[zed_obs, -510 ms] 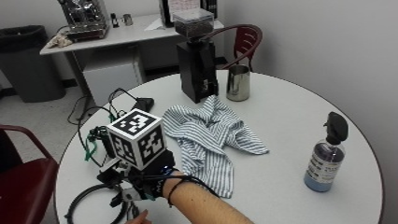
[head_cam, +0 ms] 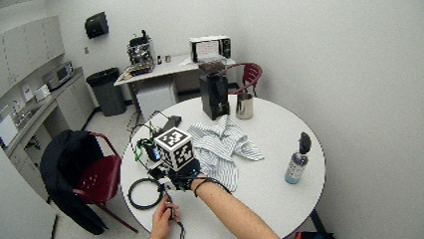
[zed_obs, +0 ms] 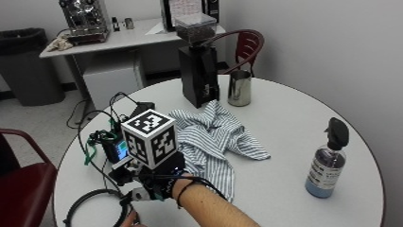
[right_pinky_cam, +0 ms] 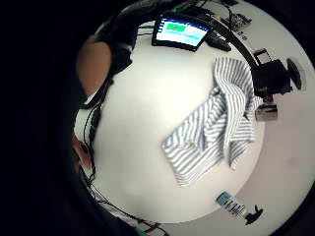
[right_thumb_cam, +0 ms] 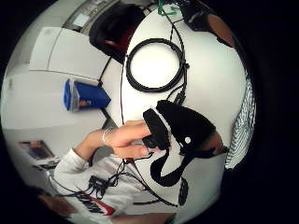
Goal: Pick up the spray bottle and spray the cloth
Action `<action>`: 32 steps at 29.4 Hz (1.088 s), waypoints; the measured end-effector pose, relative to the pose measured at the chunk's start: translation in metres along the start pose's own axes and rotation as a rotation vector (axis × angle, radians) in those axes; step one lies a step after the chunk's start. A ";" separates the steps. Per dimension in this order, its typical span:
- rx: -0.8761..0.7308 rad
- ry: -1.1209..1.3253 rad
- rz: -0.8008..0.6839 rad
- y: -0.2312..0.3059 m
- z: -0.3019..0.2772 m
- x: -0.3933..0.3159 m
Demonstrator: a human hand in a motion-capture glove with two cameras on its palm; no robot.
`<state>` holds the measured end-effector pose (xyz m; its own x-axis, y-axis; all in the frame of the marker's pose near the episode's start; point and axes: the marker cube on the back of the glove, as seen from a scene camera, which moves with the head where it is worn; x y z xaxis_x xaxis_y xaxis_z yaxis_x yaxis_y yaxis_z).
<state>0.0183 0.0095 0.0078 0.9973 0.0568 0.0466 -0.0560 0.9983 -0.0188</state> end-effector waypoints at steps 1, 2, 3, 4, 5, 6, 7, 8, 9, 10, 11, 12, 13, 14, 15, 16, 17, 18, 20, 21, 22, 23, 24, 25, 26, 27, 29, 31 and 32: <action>-0.001 0.002 0.000 0.000 0.000 0.000; -0.001 0.004 0.000 0.001 0.001 0.000; -0.002 0.007 0.000 0.001 0.001 0.000; -0.003 0.009 0.001 0.001 0.002 0.000; -0.004 0.010 0.003 0.002 0.002 0.000; -0.006 0.010 0.005 0.002 0.002 0.001; -0.006 0.010 0.007 0.003 0.003 0.002; -0.007 0.009 0.008 0.004 0.003 0.003; -0.008 0.009 0.010 0.005 0.003 0.004; -0.008 0.011 0.011 0.006 0.003 0.005; -0.008 0.013 0.011 0.007 0.004 0.006; -0.007 0.015 0.011 0.009 0.004 0.007; -0.006 0.015 0.011 0.011 0.004 0.008; -0.005 0.015 0.010 0.014 0.005 0.009; -0.006 0.016 0.009 0.017 0.006 0.010; -0.007 0.019 0.009 0.021 0.007 0.011; -0.008 0.024 0.009 0.026 0.009 0.013; -0.008 0.032 0.010 0.031 0.011 0.014; -0.005 0.051 0.011 0.046 0.013 0.018; -0.001 0.060 0.010 0.054 0.013 0.019; 0.004 0.066 0.009 0.062 0.013 0.020; 0.011 0.071 0.007 0.070 0.012 0.020; 0.020 0.073 0.004 0.078 0.011 0.021; 0.031 0.074 0.001 0.086 0.008 0.020; 0.046 0.073 -0.005 0.093 0.006 0.019; 0.063 0.069 -0.015 0.099 0.003 0.016; 0.103 0.047 -0.053 0.104 -0.003 0.004; 0.138 0.011 -0.117 0.100 -0.007 -0.016; 0.152 -0.008 -0.155 0.096 -0.009 -0.026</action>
<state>-0.0128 0.1032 -0.0044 0.9941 -0.0985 0.0452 0.0913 0.9860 0.1398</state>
